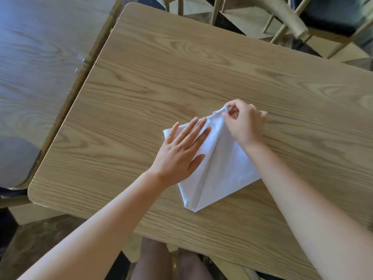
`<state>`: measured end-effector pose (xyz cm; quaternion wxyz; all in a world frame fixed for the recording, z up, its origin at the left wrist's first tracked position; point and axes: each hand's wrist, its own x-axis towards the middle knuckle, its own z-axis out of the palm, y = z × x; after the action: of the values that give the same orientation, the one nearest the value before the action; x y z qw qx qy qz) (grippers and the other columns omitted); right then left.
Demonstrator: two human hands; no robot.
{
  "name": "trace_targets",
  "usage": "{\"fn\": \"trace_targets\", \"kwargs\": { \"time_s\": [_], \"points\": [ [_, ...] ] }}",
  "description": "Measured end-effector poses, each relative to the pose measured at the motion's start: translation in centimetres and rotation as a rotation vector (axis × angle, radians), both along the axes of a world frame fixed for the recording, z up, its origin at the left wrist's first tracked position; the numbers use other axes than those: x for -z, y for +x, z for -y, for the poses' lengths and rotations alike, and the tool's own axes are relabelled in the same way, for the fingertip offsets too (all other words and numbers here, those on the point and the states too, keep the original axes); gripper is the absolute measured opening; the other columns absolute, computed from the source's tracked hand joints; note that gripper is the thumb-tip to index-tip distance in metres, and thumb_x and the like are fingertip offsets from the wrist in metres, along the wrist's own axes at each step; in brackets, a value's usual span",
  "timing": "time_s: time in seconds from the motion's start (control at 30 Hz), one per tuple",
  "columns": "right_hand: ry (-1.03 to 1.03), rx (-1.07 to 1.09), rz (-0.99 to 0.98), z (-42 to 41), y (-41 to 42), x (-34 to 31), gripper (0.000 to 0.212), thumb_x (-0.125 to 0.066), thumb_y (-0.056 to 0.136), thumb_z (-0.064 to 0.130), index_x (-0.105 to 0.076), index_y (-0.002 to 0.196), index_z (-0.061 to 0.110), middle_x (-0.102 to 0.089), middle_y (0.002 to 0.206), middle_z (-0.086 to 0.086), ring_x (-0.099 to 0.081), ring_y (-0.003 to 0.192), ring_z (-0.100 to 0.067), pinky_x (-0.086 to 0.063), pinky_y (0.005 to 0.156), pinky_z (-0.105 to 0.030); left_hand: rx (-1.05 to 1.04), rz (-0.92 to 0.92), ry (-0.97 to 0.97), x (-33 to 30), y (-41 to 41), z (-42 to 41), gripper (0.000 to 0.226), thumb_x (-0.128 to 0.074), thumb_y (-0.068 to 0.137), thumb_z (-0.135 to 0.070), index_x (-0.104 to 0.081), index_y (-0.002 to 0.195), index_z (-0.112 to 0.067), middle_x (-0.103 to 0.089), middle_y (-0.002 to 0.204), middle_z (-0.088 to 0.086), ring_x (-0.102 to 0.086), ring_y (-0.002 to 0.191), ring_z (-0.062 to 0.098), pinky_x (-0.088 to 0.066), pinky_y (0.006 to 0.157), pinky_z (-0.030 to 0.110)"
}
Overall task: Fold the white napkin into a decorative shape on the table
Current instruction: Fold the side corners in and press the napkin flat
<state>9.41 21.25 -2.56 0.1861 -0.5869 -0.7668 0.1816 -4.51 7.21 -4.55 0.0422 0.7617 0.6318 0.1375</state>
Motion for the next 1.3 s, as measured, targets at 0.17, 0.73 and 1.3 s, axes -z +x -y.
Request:
{"fn": "trace_targets", "kwargs": {
  "time_s": [0.17, 0.73, 1.3],
  "points": [
    [0.175, -0.133, 0.078, -0.3, 0.3, 1.2, 0.029, -0.063, 0.076, 0.019, -0.064, 0.105, 0.018, -0.065, 0.097, -0.006, -0.056, 0.096, -0.030, -0.029, 0.077, -0.037, -0.076, 0.003, -0.089, 1.8, 0.6, 0.3, 0.060, -0.037, 0.093, -0.041, -0.032, 0.145, -0.010, -0.030, 0.152, 0.007, -0.024, 0.141, 0.020, -0.021, 0.113, 0.048],
    [0.024, -0.513, 0.437, 1.6, 1.2, 3.4, 0.058, -0.014, 0.092, 0.034, -0.007, 0.148, 0.023, -0.005, 0.158, -0.001, -0.004, 0.145, -0.019, -0.008, 0.114, -0.051, -0.464, -0.061, -0.173, 1.9, -1.2, 0.5, 0.068, -0.028, 0.089, -0.044, -0.019, 0.148, -0.013, -0.017, 0.157, 0.006, -0.015, 0.144, 0.015, 0.001, 0.113, 0.045],
    [0.027, -0.501, 0.435, 1.7, 0.9, 3.3, 0.060, -0.011, 0.090, 0.035, -0.008, 0.148, 0.023, -0.006, 0.158, -0.002, -0.004, 0.145, -0.020, -0.008, 0.114, -0.049, 0.046, -0.063, -0.181, 1.8, 3.6, 6.2, 0.074, -0.018, 0.092, -0.058, -0.029, 0.146, -0.008, -0.028, 0.153, 0.005, -0.023, 0.142, 0.018, -0.024, 0.112, 0.046]
  ]
}}
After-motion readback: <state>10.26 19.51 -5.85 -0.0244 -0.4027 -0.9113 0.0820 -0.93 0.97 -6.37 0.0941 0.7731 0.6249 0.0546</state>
